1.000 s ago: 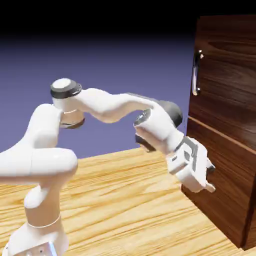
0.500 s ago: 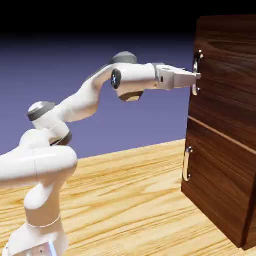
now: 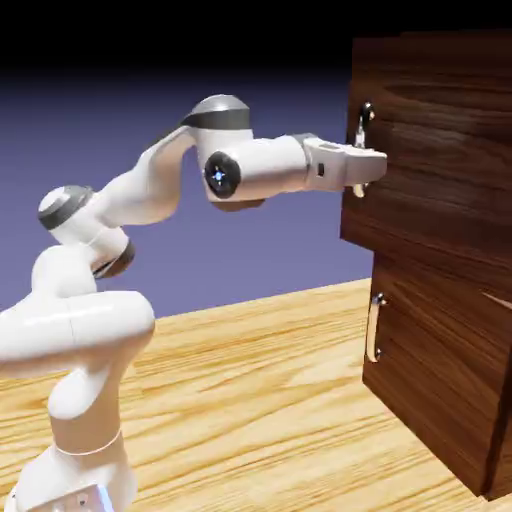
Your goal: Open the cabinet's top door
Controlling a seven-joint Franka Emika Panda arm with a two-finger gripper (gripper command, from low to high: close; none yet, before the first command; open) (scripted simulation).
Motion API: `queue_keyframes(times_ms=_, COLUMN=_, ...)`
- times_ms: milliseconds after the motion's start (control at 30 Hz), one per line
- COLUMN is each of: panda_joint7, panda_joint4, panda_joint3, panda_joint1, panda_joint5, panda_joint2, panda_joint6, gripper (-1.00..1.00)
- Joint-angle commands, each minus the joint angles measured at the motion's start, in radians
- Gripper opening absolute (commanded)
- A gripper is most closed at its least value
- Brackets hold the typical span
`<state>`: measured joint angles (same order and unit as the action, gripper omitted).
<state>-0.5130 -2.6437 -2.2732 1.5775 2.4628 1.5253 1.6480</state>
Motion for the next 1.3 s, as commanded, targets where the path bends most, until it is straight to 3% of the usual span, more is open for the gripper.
queue_keyframes(times_ms=0, panda_joint7=-0.017, panda_joint4=-0.014, panda_joint3=-0.017, panda_joint1=-0.004, panda_joint5=-0.012, panda_joint2=-0.015, panda_joint6=-0.042, gripper=-1.00)
queue_keyframes(times_ms=433, panda_joint7=-0.246, panda_joint4=-0.049, panda_joint3=-0.194, panda_joint1=-0.185, panda_joint5=-0.249, panda_joint2=-0.291, panda_joint6=-0.608, gripper=-1.00)
queue_keyframes(times_ms=800, panda_joint7=-0.539, panda_joint4=0.182, panda_joint3=-0.148, panda_joint1=-0.509, panda_joint5=-0.584, panda_joint2=-0.665, panda_joint6=-1.046, gripper=-1.00)
queue_keyframes(times_ms=1033, panda_joint7=-0.730, panda_joint4=0.430, panda_joint3=0.024, panda_joint1=-0.727, panda_joint5=-0.832, panda_joint2=-0.919, panda_joint6=-1.162, gripper=-1.00)
queue_keyframes(times_ms=1267, panda_joint7=-0.809, panda_joint4=0.648, panda_joint3=0.257, panda_joint1=-0.899, panda_joint5=-1.042, panda_joint2=-1.172, panda_joint6=-1.134, gripper=-1.00)
